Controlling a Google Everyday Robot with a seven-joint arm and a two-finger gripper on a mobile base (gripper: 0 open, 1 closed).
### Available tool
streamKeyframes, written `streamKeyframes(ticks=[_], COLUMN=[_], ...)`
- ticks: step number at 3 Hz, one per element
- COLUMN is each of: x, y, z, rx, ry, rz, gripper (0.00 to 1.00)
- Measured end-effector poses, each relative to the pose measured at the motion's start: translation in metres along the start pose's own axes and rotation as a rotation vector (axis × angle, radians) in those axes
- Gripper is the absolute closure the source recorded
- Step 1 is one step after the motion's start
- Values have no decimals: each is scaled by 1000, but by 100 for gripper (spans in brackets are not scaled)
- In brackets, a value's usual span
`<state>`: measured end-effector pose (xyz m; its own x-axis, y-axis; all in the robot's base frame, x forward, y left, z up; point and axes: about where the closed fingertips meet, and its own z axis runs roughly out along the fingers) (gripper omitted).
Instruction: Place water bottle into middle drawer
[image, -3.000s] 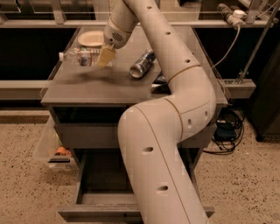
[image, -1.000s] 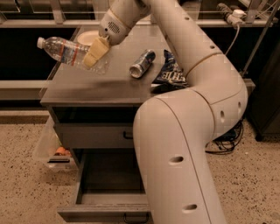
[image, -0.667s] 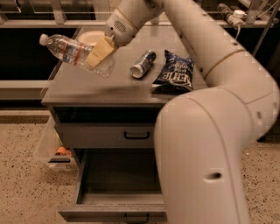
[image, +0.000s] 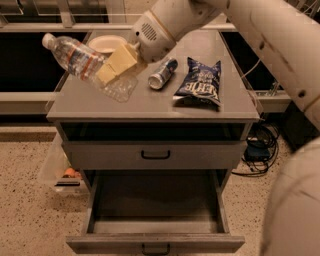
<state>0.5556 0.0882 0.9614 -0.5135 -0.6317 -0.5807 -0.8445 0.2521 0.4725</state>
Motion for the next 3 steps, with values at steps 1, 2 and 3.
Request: streamKeyframes(ticks=[1,2,3], x=[43,94,115], y=[17,16,16], z=[15,45,61], rx=[-24,-50,-66], ry=[-2,50,91], rz=[132,251,284], gripper=[100,100,100])
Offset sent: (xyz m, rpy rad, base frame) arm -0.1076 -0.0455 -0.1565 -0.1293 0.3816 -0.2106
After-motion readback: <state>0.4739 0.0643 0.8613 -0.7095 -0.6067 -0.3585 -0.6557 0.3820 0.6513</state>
